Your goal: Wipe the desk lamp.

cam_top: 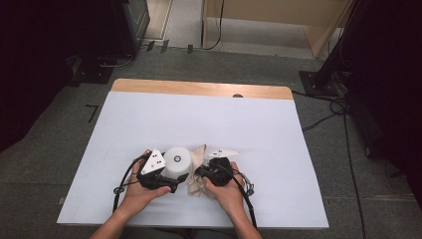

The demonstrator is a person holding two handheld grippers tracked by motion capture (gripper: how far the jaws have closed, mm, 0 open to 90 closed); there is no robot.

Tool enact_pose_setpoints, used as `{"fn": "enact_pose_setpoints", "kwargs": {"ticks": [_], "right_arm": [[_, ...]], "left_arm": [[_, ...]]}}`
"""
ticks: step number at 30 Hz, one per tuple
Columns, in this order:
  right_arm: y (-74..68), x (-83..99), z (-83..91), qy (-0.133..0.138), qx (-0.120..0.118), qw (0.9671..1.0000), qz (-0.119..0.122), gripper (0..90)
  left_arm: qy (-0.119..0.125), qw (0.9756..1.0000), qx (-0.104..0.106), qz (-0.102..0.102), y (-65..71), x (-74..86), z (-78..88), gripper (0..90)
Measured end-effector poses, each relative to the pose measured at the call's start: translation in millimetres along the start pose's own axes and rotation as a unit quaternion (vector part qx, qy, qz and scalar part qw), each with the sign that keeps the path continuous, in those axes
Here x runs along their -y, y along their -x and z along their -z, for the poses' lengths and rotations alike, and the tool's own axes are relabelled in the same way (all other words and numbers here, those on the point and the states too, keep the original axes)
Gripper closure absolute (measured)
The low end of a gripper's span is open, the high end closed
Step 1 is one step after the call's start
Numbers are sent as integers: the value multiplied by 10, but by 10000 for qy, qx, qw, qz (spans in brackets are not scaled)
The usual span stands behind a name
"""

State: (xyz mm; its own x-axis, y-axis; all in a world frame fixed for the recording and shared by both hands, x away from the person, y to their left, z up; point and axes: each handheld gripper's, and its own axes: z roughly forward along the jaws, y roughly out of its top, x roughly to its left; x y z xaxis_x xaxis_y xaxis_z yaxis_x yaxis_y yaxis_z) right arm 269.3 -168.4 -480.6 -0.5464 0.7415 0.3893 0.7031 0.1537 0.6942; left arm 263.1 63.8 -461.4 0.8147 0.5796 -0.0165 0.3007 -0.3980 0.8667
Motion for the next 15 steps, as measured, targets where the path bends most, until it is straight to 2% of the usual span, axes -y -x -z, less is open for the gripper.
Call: {"fn": "enact_pose_setpoints", "kwargs": {"ticks": [4, 8, 10, 13, 15], "right_arm": [[5, -21, 35, 48, -8, 10000, 18, 830], [28, -17, 39, 44, 15, 10000, -19, 830], [36, -13, 38, 30, 35, 10000, -12, 830], [44, -7, 28, 19, 54, 10000, 1, 830], [42, -3, 20, 2, 70, 10000, 2, 830]], "left_arm": [[89, 9999, -16, 67, 7, 15, 1, 78], [137, 9994, -34, 314, 17, -11, 42, 0], [215, 9989, -50, 424, 34, -35, 76, 0], [172, 9978, -311, 558, 102, -54, 73, 0], [7, 9958, -650, 644, 182, -54, 34, 0]]}}
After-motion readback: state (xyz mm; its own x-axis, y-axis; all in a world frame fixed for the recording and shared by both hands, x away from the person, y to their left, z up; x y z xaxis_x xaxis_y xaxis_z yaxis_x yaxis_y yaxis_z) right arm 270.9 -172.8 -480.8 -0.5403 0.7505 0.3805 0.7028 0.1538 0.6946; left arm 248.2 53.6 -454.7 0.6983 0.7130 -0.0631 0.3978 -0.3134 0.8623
